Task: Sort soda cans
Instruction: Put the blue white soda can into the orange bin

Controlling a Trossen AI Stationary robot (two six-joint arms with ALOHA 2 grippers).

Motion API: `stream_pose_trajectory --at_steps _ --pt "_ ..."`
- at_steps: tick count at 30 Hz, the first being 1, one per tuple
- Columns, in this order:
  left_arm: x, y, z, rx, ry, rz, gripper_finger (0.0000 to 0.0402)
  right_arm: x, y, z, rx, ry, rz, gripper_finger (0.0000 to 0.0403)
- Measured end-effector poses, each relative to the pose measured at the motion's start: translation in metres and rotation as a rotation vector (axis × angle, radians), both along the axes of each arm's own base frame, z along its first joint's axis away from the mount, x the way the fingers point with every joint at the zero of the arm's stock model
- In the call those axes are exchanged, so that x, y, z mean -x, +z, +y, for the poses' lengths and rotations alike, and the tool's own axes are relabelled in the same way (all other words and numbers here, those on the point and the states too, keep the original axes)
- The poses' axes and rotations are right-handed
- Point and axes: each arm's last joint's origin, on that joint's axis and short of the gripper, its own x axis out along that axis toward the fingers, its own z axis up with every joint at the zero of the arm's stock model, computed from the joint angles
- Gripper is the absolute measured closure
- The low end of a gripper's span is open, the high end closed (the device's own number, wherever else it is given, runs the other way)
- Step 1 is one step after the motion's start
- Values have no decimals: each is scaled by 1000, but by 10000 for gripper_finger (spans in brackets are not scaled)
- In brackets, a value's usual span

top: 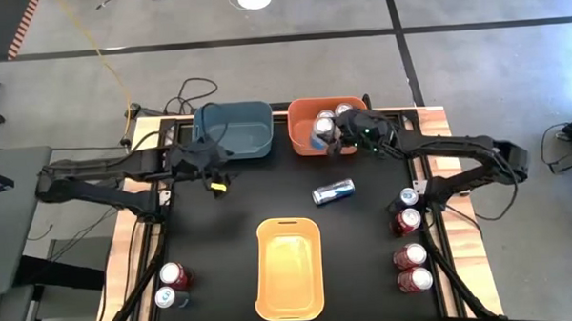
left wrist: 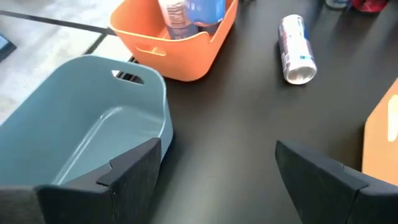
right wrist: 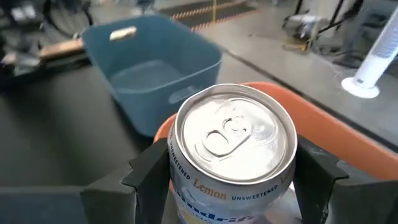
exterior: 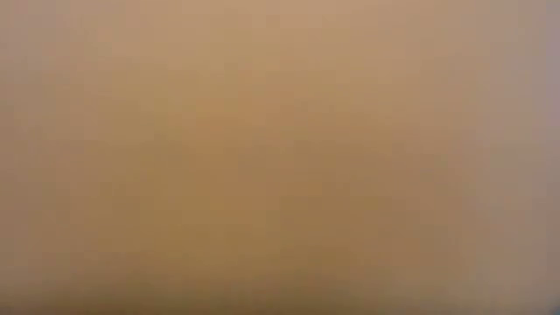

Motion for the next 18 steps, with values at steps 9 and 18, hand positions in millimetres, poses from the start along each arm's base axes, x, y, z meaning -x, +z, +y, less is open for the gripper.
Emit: stream_pose_trajectory --at_steps 9,18 --pt "7 -7 -1 -1 7 -23 94 -2 -37 -13 -49 -63 113 142" --pt "7 -7 -1 -3 10 -22 94 -15 -62 -18 -37 -127 205 142"
